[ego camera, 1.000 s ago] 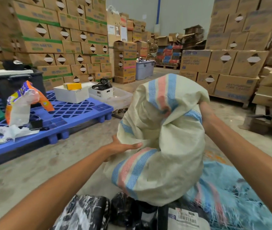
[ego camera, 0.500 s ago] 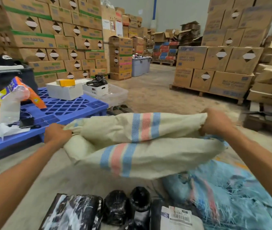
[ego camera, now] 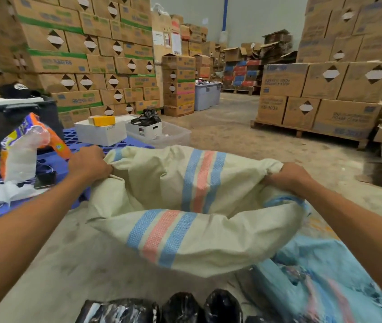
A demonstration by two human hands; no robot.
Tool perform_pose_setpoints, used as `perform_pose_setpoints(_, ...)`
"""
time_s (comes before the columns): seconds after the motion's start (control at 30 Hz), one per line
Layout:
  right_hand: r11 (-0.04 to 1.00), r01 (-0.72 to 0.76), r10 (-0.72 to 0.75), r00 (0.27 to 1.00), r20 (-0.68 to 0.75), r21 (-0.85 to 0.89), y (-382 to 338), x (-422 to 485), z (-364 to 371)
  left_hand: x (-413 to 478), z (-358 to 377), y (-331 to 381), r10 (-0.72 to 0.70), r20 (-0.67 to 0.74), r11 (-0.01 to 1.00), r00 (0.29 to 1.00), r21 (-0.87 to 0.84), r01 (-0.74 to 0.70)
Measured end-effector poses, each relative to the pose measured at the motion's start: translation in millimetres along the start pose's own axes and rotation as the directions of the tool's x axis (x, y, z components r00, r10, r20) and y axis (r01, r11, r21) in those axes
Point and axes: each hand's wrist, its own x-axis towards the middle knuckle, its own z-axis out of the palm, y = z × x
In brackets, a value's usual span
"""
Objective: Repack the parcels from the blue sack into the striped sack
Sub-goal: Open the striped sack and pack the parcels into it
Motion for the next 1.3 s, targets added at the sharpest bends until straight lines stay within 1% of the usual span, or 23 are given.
perform_pose_setpoints(0.13,0.997,-0.031,0.038,0.994,0.098,-0.072,20.1,34.3,66.8,3.9,87.7,-19.6,-0.029,0.141,0.998,0.99,0.054,0.021)
perform_pose_setpoints(0.23,0.995,-0.008,0.023,0.988,0.153,-0.104,40.1,48.9,128.9,-13.6,155.1,-38.4,-0.038,0.212,0.999,0.977,0.009,0.037)
perform_pose_setpoints(0.33,0.992,0.02,-0.002,0.99,0.138,-0.127,57.1,53.5,181.7,-31.0,206.4,-44.1,0.015,0.335,0.999,0.942,-0.039,-0.002)
perform_pose_setpoints(0.4,0.974,0.065,-0.068,0.998,-0.008,-0.215,52.8,41.2,193.7,-39.2,215.7,-35.8,-0.003,0.319,1.0,0.948,-0.001,0.004)
perform_pose_setpoints(0.43,0.951,0.146,-0.189,0.973,-0.136,-0.274,46.8,31.4,193.8,-43.5,215.2,-29.1,0.02,0.258,0.998,0.966,0.044,-0.033)
perform_pose_setpoints(0.47,0.901,0.279,-0.369,0.895,-0.25,-0.333,39.9,20.9,192.6,-49.0,213.5,-18.9,0.102,0.167,0.987,0.981,0.109,-0.122)
perform_pose_setpoints(0.5,0.817,0.441,-0.556,0.774,-0.304,-0.37,30.9,9.3,189.5,-56.4,210.8,-8.2,0.228,0.089,0.958,0.97,0.156,-0.24)
perform_pose_setpoints(0.53,0.718,0.595,-0.693,0.657,-0.296,-0.361,20.8,-4.9,186.1,-67.9,206.8,5.7,0.361,0.037,0.919,0.932,0.159,-0.362)
perform_pose_setpoints(0.57,0.622,0.719,-0.783,0.583,-0.218,-0.309,16.1,-12.2,188.6,-82.8,205.6,20.1,0.455,0.059,0.883,0.888,0.095,-0.459)
perform_pose_setpoints(0.6,0.546,0.799,-0.835,0.545,-0.08,-0.253,11.7,-19.1,193.5,-99.1,206.3,33.7,0.514,0.141,0.856,0.846,-0.032,-0.515)
perform_pose_setpoints(0.63,0.532,0.824,-0.821,0.558,0.116,-0.196,7.1,-23.9,199.6,-115.0,208.1,45.4,0.522,0.287,0.853,0.803,-0.176,-0.491)
perform_pose_setpoints(0.67,0.581,0.8,-0.733,0.594,0.33,-0.149,4.3,-24.7,209.2,-129.7,215.1,54.2,0.493,0.47,0.87,0.732,-0.259,-0.42)
perform_pose_setpoints(0.7,0.66,0.739,-0.589,0.622,0.515,-0.137,0.6,-22.6,220.4,-142.3,222.2,61.6,0.468,0.58,0.883,0.666,-0.293,-0.365)
perform_pose_setpoints(0.77,0.762,0.623,-0.358,0.634,0.685,-0.178,-9.8,-8.0,241.4,-160.6,231.2,69.9,0.49,0.613,0.858,0.62,-0.215,-0.466)
perform_pose_setpoints(0.8,0.779,0.588,-0.31,0.661,0.683,-0.216,-15.3,6.6,252.2,-168.1,233.4,71.4,0.513,0.619,0.824,0.595,-0.161,-0.543)
perform_pose_setpoints(0.87,0.837,0.501,-0.303,0.759,0.576,-0.22,-29.0,38.9,264.3,-183.9,234.4,70.7,0.512,0.726,0.774,0.459,-0.157,-0.614)
perform_pose_setpoints(0.93,0.93,0.365,-0.305,0.843,0.442,-0.054,-43.7,70.1,269.6,-196.3,241.0,62.5,0.456,0.843,0.764,0.285,-0.207,-0.61)
perform_pose_setpoints(1.0,0.962,0.259,-0.27,0.876,0.399,0.081,-60.5,92.0,268.0,-197.9,243.7,53.9,0.432,0.879,0.779,0.203,-0.25,-0.575)
perform_pose_setpoints(1.03,0.97,0.219,-0.242,0.88,0.409,0.103,-68.4,98.8,267.5,-195.2,242.7,52.2,0.452,0.867,0.785,0.21,-0.275,-0.555)
perform_pose_setpoints(1.1,0.976,0.207,-0.213,0.874,0.438,0.061,-80.8,105.4,269.1,-185.3,239.6,54.4,0.515,0.805,0.795,0.296,-0.319,-0.516)
perform_pose_setpoints(1.2,0.944,0.319,-0.278,0.908,0.315,-0.088,-84.0,92.7,265.9,-160.6,239.5,60.0,0.582,0.606,0.812,0.543,-0.393,-0.432)
perform_pose_setpoints(1.23,0.925,0.355,-0.312,0.913,0.264,-0.135,-78.2,83.3,265.3,-149.2,243.9,61.3,0.584,0.552,0.812,0.596,-0.391,-0.433)
perform_pose_setpoints(1.3,0.868,0.447,-0.4,0.888,0.228,-0.218,-58.7,60.3,262.1,-122.9,256.2,61.0,0.582,0.538,0.804,0.61,-0.266,-0.532)
